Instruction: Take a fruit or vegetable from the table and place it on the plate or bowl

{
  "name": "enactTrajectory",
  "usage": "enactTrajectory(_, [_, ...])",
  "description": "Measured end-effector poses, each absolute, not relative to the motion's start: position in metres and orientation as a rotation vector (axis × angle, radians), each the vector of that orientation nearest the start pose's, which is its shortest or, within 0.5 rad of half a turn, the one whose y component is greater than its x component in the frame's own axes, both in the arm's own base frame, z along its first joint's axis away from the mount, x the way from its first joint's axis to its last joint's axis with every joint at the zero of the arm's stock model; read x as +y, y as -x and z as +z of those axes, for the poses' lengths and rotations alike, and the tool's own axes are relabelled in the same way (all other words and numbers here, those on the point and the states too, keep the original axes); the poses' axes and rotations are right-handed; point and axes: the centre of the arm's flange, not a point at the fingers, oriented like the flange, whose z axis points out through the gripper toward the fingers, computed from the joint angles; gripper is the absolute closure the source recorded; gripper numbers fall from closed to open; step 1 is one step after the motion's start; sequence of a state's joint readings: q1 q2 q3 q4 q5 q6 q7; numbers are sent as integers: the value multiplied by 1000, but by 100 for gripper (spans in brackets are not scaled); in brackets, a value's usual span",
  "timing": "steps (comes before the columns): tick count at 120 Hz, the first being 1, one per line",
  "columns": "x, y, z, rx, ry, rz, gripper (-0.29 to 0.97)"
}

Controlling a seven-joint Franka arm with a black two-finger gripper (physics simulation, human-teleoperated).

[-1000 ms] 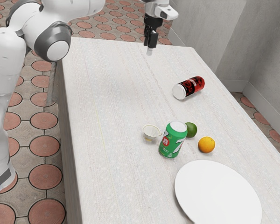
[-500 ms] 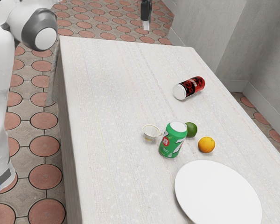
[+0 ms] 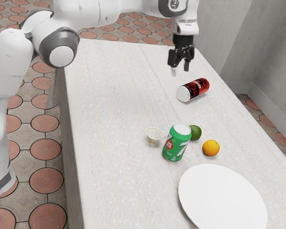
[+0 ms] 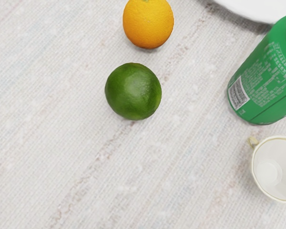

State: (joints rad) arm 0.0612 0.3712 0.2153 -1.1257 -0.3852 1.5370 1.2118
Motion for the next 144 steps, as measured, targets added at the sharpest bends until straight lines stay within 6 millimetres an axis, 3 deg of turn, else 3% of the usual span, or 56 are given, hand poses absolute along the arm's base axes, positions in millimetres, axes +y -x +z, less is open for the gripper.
enactTrajectory(21, [86, -692, 546, 1679, 2950, -469, 0])
enactTrajectory(43, [64, -711, 509, 1782, 2934, -504, 0])
enactTrajectory(61, [60, -717, 499, 1813, 2905, -541, 0])
enactTrajectory(76, [66, -717, 508, 1804, 2871, -569, 0])
enactTrajectory(85, [86, -707, 524, 1778, 2854, -528, 0])
enactTrajectory(91, [108, -701, 526, 1748, 2868, -514, 0])
enactTrajectory(96, [112, -700, 526, 1768, 2867, -521, 0])
enactTrajectory(114, [74, -712, 505, 1915, 2827, -560, 0])
enactTrajectory(130, [58, -729, 469, 1938, 2810, -581, 0])
enactTrajectory(144, [34, -740, 461, 1952, 2758, -623, 0])
